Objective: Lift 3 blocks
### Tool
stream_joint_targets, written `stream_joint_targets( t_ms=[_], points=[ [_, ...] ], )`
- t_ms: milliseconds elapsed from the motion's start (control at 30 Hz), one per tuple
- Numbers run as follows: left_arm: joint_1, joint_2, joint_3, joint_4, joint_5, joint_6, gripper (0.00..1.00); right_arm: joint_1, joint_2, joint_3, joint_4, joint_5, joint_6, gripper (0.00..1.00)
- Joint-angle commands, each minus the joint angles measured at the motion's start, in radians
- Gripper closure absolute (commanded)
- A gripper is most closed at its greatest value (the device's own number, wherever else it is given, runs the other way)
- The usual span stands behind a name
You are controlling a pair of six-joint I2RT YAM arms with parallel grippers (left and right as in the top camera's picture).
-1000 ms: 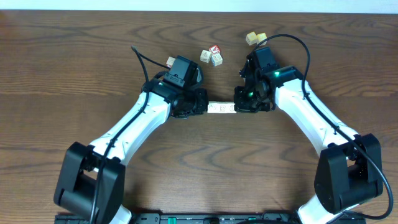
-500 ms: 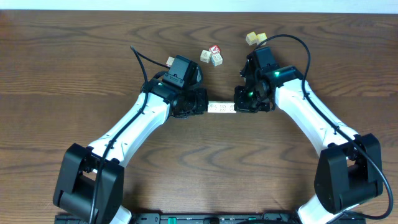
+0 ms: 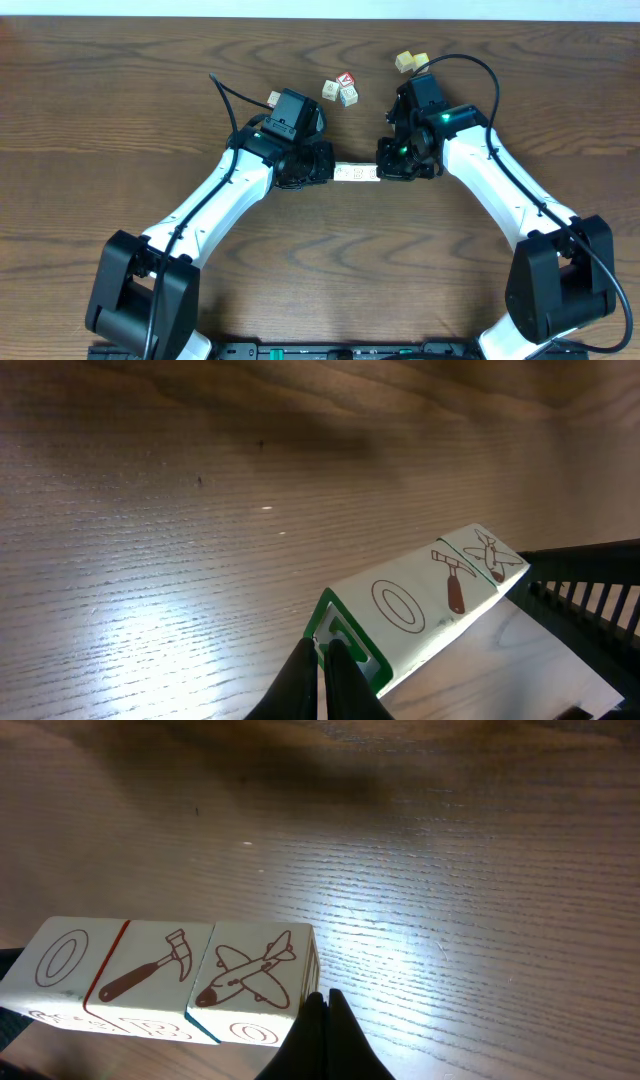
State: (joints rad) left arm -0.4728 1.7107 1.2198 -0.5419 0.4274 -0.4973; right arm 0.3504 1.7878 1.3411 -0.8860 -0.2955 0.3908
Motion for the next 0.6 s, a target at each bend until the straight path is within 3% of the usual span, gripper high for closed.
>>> stream_joint_targets(
  t_ms=[0, 567],
  points=[
    [-0.034, -0.016, 0.008, 0.024, 0.122, 0.005, 0.93, 0.056, -0.049, 0.041, 0.018, -0.203, 0.017, 0.99],
    [-0.034, -0.016, 0.008, 0.024, 0.123, 0.002, 0.93, 0.057, -0.068, 0.041, 0.014, -0.203, 0.017, 0.99]
  ],
)
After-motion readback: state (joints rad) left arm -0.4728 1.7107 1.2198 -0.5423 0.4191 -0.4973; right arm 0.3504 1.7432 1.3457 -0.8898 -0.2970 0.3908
